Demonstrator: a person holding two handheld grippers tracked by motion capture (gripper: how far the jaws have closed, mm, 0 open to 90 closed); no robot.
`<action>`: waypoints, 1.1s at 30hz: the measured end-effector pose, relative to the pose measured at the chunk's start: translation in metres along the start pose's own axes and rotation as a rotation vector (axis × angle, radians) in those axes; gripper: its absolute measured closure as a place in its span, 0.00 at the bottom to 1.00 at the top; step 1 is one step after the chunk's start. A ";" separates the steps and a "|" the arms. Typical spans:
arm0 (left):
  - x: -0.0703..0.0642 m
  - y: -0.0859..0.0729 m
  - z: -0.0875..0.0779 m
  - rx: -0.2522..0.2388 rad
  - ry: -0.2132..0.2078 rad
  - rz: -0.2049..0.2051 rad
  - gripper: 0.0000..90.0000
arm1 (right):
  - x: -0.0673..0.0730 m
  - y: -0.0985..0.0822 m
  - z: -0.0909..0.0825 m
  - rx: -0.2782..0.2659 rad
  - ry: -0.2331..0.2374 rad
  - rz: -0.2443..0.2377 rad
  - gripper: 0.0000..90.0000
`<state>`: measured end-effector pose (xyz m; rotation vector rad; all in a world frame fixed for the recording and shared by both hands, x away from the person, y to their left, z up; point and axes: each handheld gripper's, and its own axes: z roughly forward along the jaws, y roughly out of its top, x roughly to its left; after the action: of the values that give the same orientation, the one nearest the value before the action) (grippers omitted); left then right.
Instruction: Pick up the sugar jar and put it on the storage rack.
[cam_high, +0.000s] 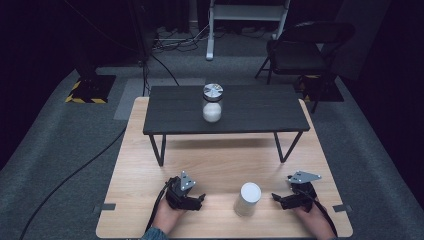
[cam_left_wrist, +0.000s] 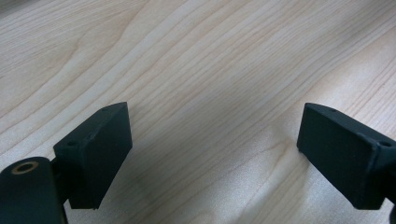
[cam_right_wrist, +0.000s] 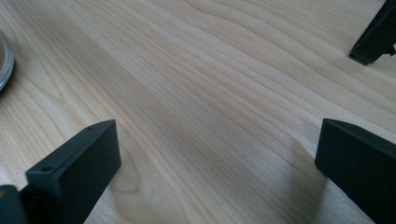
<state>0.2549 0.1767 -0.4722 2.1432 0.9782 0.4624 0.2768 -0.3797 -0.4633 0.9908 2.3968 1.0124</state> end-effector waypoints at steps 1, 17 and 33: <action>0.000 0.000 0.000 0.000 0.000 0.000 0.11 | 0.000 0.000 0.000 0.000 0.000 0.000 0.00; 0.000 0.000 0.000 -0.001 0.001 -0.002 0.11 | 0.000 0.000 0.000 0.000 0.000 0.001 0.00; 0.000 0.000 0.000 0.000 0.001 -0.001 0.11 | 0.001 0.000 0.000 -0.001 0.005 -0.005 0.00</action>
<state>0.2548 0.1762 -0.4722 2.1426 0.9799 0.4629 0.2756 -0.3793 -0.4635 0.9826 2.4016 1.0150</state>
